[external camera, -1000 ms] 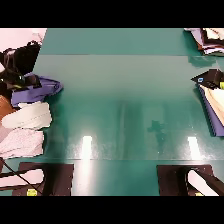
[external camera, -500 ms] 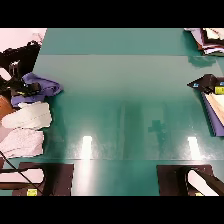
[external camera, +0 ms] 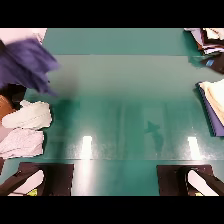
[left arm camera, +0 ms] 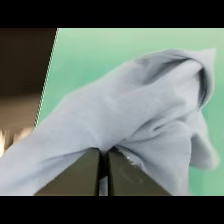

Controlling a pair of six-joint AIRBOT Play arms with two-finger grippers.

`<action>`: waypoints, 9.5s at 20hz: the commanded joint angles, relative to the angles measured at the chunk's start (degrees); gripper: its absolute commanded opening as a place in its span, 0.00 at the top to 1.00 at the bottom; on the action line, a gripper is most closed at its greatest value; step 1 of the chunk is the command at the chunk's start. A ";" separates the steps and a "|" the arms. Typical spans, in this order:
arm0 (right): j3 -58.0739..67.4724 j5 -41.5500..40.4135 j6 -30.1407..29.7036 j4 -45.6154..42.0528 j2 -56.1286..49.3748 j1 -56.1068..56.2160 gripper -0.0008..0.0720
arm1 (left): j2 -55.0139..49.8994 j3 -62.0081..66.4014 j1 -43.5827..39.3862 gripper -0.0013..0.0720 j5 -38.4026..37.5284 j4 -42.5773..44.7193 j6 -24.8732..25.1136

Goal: Fold the shirts.

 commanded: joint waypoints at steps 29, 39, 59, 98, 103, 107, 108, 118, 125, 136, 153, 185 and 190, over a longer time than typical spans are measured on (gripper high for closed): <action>17.49 11.15 -0.04 0.22 -0.02 0.13 0.97 | -22.34 -22.80 -25.31 0.20 4.17 -22.18 16.81; 11.43 14.36 -0.02 -0.07 1.86 0.13 0.97 | -37.00 -12.26 -25.33 0.27 -2.54 -29.07 18.47; -42.03 -17.97 0.61 1.77 -15.67 37.59 0.39 | -36.44 4.15 -25.27 0.95 -8.66 -22.14 17.55; -12.55 5.25 4.15 -13.90 -0.22 15.76 0.97 | -1.95 -43.04 -42.29 0.95 5.81 -28.63 6.12; -17.51 2.01 4.37 -13.05 -0.22 16.52 0.97 | -3.21 -42.32 -41.97 0.36 10.58 -27.71 6.19; -17.38 1.77 4.37 -13.05 -0.22 16.50 0.97 | -3.13 -31.87 -32.06 0.36 8.04 -24.74 6.16; -17.38 1.77 4.37 -13.05 -0.20 16.50 0.97 | -3.13 -29.66 -28.09 0.36 8.33 -24.65 6.19; -17.38 0.44 4.50 -13.05 -0.22 16.52 0.97 | -22.40 -30.18 -13.86 0.24 3.19 -31.01 9.38; -17.38 0.31 4.50 -13.05 -0.22 16.50 0.97 | -29.73 -30.16 -13.99 0.12 8.33 -46.38 13.92; -14.51 -1.09 4.46 -13.73 -0.24 16.20 0.97 | -24.87 -28.24 -13.60 0.95 9.68 -46.18 14.43; 40.00 6.47 3.37 -15.37 2.40 11.10 0.97 | 13.66 24.83 -8.44 0.95 8.79 -37.77 14.05; 34.29 0.39 7.91 -23.52 -49.05 14.19 0.93 | -43.71 10.82 -8.44 0.24 10.05 -24.83 7.45; 36.83 8.44 7.87 -23.56 -47.58 12.48 0.40 | -43.28 13.90 -4.87 0.26 -5.79 -24.44 5.46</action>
